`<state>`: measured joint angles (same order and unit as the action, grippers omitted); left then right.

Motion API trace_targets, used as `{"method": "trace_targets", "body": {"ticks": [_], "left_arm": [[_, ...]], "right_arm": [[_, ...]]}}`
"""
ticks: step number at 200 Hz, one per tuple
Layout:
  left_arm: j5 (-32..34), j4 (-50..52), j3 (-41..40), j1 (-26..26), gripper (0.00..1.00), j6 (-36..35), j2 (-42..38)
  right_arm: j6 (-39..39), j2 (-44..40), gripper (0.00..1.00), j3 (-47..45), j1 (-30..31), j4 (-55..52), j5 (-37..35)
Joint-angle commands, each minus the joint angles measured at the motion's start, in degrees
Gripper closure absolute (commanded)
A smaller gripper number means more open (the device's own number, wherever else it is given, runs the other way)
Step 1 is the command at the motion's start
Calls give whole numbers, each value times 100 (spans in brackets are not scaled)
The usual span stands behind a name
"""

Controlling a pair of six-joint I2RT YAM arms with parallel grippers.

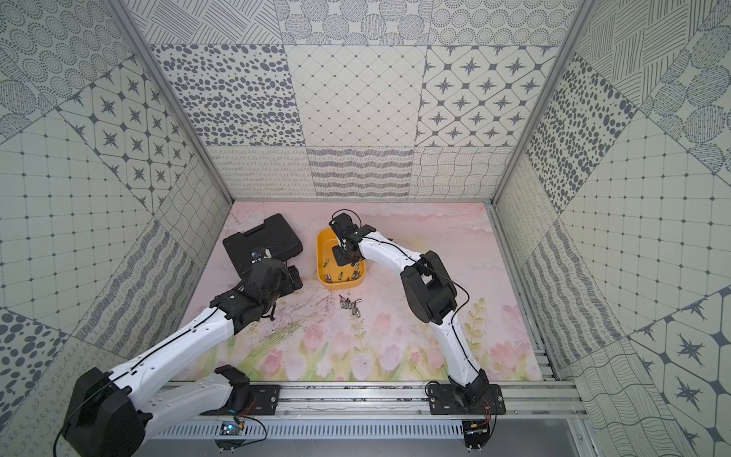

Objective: Put the bit on the desktop into the storage box
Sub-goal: Place the screwdriver bit in the storage box.

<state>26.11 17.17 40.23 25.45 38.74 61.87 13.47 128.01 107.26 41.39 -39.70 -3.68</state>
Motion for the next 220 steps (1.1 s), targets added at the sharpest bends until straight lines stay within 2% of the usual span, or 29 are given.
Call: {"method": "trace_targets", "body": {"ticks": [1, 27, 89, 144, 158, 201, 220], "left_arm": [[-53, -153, 49, -14, 1, -37, 27], [-63, -157, 55, -23, 1, -30, 45], [-63, -135, 48, -23, 1, -43, 27], [-44, -110, 38, -28, 0, -58, -18], [-51, -110, 38, -21, 1, -55, -24], [-64, -100, 29, -33, 1, -46, -17], [-54, -92, 29, -43, 1, -52, -30]], "right_arm": [[-17, 128, 88, 200, -8, 68, 7], [-4, 113, 85, 207, -2, 73, 17], [-38, -240, 68, 48, -5, -37, -20], [-5, -1247, 53, -594, 130, -107, -113], [-1, -1540, 47, -849, 200, -108, -181], [46, -2380, 40, -1633, 392, -99, -188], [112, -2728, 32, -2055, 498, -95, -246]]}}
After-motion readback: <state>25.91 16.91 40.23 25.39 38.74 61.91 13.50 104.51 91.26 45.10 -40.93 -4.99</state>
